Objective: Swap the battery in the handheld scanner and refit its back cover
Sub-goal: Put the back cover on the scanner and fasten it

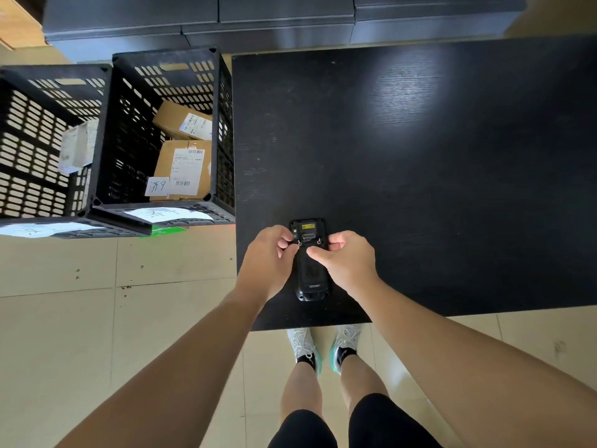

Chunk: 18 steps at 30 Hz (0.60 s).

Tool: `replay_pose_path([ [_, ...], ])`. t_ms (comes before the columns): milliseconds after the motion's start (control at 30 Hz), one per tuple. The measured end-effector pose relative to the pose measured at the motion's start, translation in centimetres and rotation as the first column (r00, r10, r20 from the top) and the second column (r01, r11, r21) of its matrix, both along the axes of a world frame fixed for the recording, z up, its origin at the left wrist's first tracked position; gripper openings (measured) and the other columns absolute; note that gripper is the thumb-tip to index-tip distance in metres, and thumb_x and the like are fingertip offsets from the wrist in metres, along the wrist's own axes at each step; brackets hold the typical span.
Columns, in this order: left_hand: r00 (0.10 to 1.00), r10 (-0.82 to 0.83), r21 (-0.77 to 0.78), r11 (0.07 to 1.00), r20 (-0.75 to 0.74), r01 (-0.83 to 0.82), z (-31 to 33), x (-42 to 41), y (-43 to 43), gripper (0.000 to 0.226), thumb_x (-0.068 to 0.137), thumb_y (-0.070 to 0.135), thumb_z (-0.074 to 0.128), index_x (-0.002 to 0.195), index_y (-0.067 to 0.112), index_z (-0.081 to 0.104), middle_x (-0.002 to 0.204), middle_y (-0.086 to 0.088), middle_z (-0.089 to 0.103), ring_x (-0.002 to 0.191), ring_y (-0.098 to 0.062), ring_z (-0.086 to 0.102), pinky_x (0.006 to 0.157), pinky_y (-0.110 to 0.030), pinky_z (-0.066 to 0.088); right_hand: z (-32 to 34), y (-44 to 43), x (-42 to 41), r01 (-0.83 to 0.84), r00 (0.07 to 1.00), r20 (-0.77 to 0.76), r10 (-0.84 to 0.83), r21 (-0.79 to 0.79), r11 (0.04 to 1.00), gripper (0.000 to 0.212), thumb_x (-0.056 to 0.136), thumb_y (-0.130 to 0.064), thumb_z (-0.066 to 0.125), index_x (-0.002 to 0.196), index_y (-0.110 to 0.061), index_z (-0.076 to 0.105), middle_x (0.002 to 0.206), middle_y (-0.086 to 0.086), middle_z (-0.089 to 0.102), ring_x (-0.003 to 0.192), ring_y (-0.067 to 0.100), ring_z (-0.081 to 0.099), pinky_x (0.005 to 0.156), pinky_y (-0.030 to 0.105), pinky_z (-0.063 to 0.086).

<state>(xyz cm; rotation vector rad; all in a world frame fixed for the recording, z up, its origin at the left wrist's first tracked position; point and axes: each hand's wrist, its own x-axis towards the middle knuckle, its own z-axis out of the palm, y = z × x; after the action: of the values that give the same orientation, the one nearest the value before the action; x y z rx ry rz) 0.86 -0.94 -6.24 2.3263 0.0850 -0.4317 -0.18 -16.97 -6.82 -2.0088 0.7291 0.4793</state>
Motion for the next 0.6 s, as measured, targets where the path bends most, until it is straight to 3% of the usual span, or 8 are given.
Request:
replay_pose_path([
  [100,0.900,-0.433,0.117,0.898,0.053,0.425,0.0,1.8,1.4,0.010,0.096,0.019,0.055,0.098,0.016,0.064,0.096,0.003,0.059,0.078,-0.014,0.056,0.074,-0.032,0.050,-0.3,0.0,-0.2,-0.020,1.000,0.024,0.020,-0.012,1.000,0.051,0.070,-0.039,0.083,0.111,-0.012,0.068,0.094,-0.005,0.071,0.083,0.005,0.065,0.061,0.009,0.042],
  [200,0.744,-0.664,0.231,0.737,0.074,0.635,-0.1,4.0,1.9,0.010,0.097,0.018,0.053,0.098,0.013,0.062,0.097,-0.001,0.061,0.078,-0.022,0.061,0.067,-0.035,0.051,-0.7,-0.1,-0.4,-0.031,0.999,0.039,0.031,-0.018,0.999,0.050,0.070,-0.041,0.082,0.110,-0.013,0.068,0.094,-0.005,0.072,0.085,0.006,0.066,0.063,0.010,0.043],
  [300,0.644,-0.764,0.263,0.630,0.044,0.730,-0.1,5.6,2.0,0.010,0.096,0.018,0.053,0.100,0.014,0.061,0.100,0.000,0.061,0.079,-0.020,0.060,0.069,-0.034,0.051,-0.9,-0.2,-0.4,-0.046,0.998,0.044,0.046,-0.022,0.999,0.049,0.070,-0.043,0.081,0.108,-0.015,0.069,0.092,-0.007,0.072,0.084,0.004,0.066,0.064,0.012,0.044],
  [467,0.551,-0.834,0.269,0.526,-0.025,0.807,-0.2,6.9,1.9,0.005,0.094,0.019,0.052,0.093,0.018,0.056,0.090,0.009,0.049,0.073,-0.017,0.052,0.064,-0.038,0.053,-1.3,-0.1,-0.5,-0.042,0.997,0.065,0.044,-0.033,0.999,0.048,0.070,-0.043,0.081,0.108,-0.016,0.069,0.091,-0.008,0.071,0.085,0.005,0.066,0.072,0.017,0.050],
  [600,0.497,-0.866,0.276,0.466,-0.051,0.841,0.0,7.3,1.7,0.007,0.091,0.010,0.050,0.089,0.015,0.054,0.089,0.007,0.046,0.073,-0.020,0.048,0.060,-0.030,0.038,-1.6,-0.1,-0.5,-0.046,0.997,0.063,0.049,-0.042,0.998,0.049,0.070,-0.043,0.081,0.108,-0.016,0.069,0.092,-0.007,0.072,0.086,0.006,0.068,0.077,0.022,0.054],
])
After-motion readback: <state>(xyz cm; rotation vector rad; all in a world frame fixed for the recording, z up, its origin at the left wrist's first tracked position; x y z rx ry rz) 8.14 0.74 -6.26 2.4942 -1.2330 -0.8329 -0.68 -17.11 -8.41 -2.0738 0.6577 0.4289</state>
